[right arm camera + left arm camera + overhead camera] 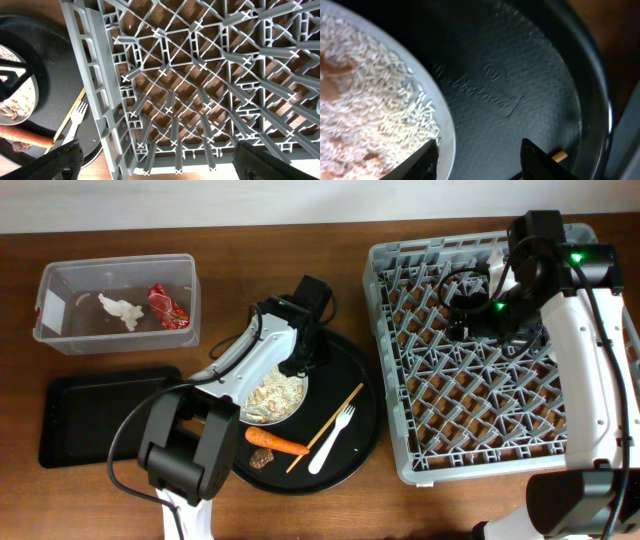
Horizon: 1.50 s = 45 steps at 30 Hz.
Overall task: Sort waste into correct bins and load items into the dishwasher rack
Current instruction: 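Reach the left gripper to the grey plate rim and grasp it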
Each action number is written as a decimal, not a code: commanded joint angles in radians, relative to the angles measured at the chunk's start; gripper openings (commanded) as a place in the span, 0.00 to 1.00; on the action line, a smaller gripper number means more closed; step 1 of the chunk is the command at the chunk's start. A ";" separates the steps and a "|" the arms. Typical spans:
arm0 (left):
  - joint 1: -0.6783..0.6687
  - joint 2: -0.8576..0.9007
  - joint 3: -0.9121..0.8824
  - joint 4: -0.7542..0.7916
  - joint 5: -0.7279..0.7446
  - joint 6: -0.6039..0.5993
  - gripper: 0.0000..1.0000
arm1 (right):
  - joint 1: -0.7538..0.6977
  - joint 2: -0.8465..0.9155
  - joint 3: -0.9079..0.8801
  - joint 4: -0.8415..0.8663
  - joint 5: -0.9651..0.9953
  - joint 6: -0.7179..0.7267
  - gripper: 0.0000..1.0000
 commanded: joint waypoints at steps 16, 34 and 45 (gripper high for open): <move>-0.006 0.039 0.002 0.010 0.012 -0.021 0.52 | 0.005 0.001 0.002 -0.007 -0.008 -0.008 0.99; -0.031 0.092 -0.011 0.017 -0.018 -0.020 0.52 | 0.005 0.001 0.002 -0.009 -0.008 -0.008 0.99; -0.031 0.092 -0.011 -0.078 -0.153 -0.004 0.52 | 0.005 0.001 0.002 -0.011 -0.008 -0.008 0.99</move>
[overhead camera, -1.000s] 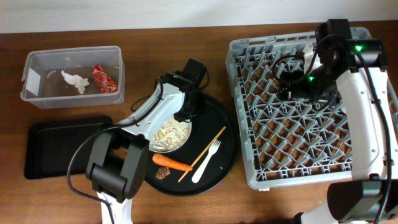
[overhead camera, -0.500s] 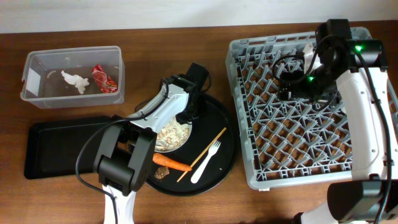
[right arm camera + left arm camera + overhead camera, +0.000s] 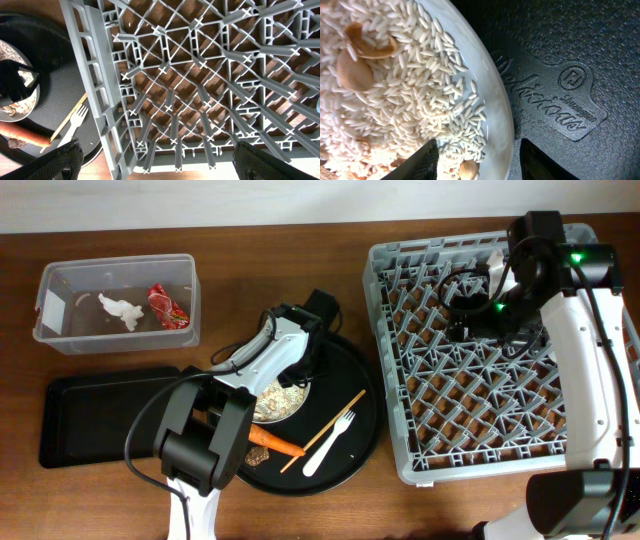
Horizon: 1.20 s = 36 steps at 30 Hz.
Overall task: Sort waste into correct bins and load items into the dishwasher rack
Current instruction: 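Reach the left gripper to the grey plate rim and grasp it, then lift the grey plate and carry it left over the black tray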
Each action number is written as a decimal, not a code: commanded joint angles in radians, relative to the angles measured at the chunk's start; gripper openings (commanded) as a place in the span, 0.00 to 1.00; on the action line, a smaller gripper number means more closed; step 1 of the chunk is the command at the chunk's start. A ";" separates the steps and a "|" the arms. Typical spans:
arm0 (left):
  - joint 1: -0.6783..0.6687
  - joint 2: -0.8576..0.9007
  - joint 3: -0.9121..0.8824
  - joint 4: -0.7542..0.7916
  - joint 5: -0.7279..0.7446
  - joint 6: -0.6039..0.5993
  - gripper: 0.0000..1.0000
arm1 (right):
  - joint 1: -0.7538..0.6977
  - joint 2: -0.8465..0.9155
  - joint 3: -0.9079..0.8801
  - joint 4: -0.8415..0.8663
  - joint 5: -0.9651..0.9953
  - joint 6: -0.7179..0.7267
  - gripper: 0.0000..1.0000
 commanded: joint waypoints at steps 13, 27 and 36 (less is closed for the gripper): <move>-0.004 0.011 0.116 -0.036 0.002 0.058 0.52 | 0.005 0.002 0.002 -0.002 -0.008 -0.006 0.99; -0.050 0.086 0.114 -0.024 0.023 0.058 0.52 | 0.005 0.001 0.002 -0.003 -0.008 -0.006 0.99; -0.050 0.132 0.114 -0.056 0.006 0.062 0.52 | 0.005 0.001 0.002 -0.003 -0.008 -0.006 0.99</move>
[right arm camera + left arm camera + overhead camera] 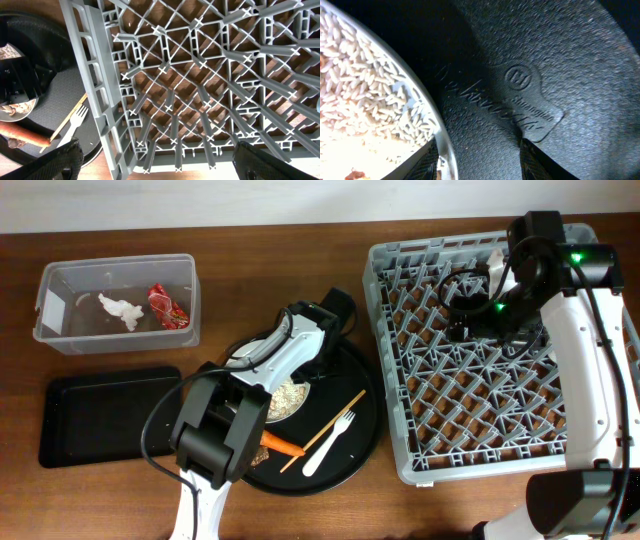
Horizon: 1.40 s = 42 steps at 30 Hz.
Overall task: Sort waste into correct bins and load items into the dishwasher rack
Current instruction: 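Lift the grey plate and carry it left over the black tray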
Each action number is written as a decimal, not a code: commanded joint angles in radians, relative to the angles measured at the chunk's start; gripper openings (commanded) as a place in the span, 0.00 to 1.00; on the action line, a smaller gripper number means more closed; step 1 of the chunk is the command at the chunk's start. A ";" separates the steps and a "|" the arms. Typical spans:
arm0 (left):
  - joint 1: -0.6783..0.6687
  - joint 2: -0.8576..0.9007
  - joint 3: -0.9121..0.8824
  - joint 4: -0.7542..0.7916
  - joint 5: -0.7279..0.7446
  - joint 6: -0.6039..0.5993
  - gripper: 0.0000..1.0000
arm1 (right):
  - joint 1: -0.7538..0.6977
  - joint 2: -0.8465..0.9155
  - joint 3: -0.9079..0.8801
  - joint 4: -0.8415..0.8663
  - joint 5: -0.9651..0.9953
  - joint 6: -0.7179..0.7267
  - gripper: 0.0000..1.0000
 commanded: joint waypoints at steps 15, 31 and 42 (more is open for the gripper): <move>-0.002 0.056 0.009 -0.062 -0.060 0.019 0.19 | 0.005 0.002 0.002 -0.003 -0.008 -0.006 0.99; -0.002 0.055 0.054 -0.195 -0.245 0.076 0.00 | 0.005 0.001 0.002 -0.003 -0.008 -0.007 0.99; -0.002 0.055 0.216 -0.400 -0.261 0.076 0.00 | 0.005 0.001 0.002 -0.003 -0.008 -0.007 0.99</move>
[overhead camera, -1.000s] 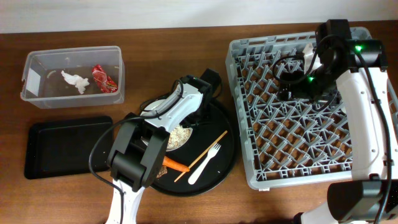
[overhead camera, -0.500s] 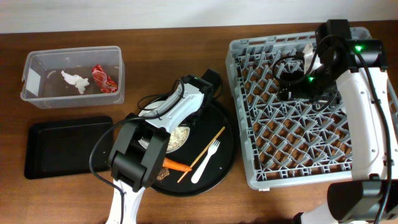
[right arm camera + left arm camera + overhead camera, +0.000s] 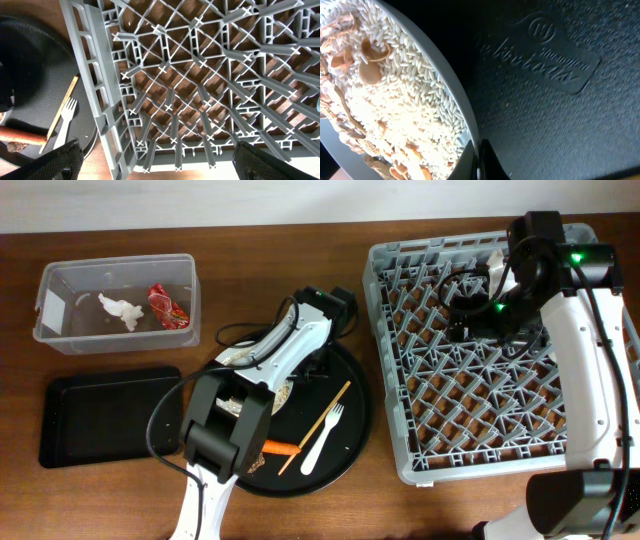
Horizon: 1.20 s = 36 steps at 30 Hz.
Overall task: Sort waste into correct bins and load items into the dishwasher rack
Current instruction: 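Lift the grey plate and carry it left over the black tray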
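Observation:
In the left wrist view a white plate (image 3: 395,100) heaped with rice and food scraps lies against the black round tray (image 3: 560,115). My left gripper (image 3: 479,161) is shut on the plate's right rim. From overhead the left gripper (image 3: 308,368) sits over the tray (image 3: 345,455), and the plate (image 3: 238,360) shows partly under the arm. A carrot (image 3: 280,447), a chopstick (image 3: 322,425) and a white fork (image 3: 322,438) lie on the tray. My right gripper (image 3: 165,165) hangs open over the grey dishwasher rack (image 3: 200,85), holding nothing.
A clear bin (image 3: 115,302) at the far left holds a white scrap and a red wrapper. Below it lies a black rectangular tray (image 3: 105,415). The dishwasher rack (image 3: 490,350) fills the right side of the table, its left wall next to the round tray.
My left gripper, then open astride the plate's rim, is now shut on that rim. The plate and the round tray with fork and chopstick have shifted slightly left. The right arm has not moved.
My left gripper stood open at the plate's right edge on the round tray. Later it was open over the rice near the rim, then astride the rim. Now it pinches the rim. The right gripper stayed open over the rack throughout.

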Each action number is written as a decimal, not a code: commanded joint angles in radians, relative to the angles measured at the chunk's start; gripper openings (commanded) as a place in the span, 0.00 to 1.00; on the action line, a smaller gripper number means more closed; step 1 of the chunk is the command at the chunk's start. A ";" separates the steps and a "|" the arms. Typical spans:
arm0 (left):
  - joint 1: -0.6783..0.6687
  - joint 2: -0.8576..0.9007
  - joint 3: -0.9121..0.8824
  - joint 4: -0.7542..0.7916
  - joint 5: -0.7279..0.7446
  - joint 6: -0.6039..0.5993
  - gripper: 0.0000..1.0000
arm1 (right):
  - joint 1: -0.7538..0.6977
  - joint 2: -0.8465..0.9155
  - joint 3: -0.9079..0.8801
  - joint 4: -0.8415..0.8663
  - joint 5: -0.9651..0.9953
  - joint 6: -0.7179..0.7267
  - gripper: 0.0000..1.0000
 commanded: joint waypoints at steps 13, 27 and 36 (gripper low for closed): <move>0.007 -0.072 0.076 -0.152 -0.041 0.006 0.00 | 0.005 0.001 0.002 -0.007 -0.008 -0.006 0.99; 0.204 -0.272 0.075 -0.225 -0.036 0.043 0.00 | 0.005 0.001 0.002 -0.019 -0.004 -0.007 0.99; 0.387 -0.277 0.075 -0.212 0.076 0.167 0.00 | 0.005 0.001 0.002 -0.024 -0.004 -0.007 0.99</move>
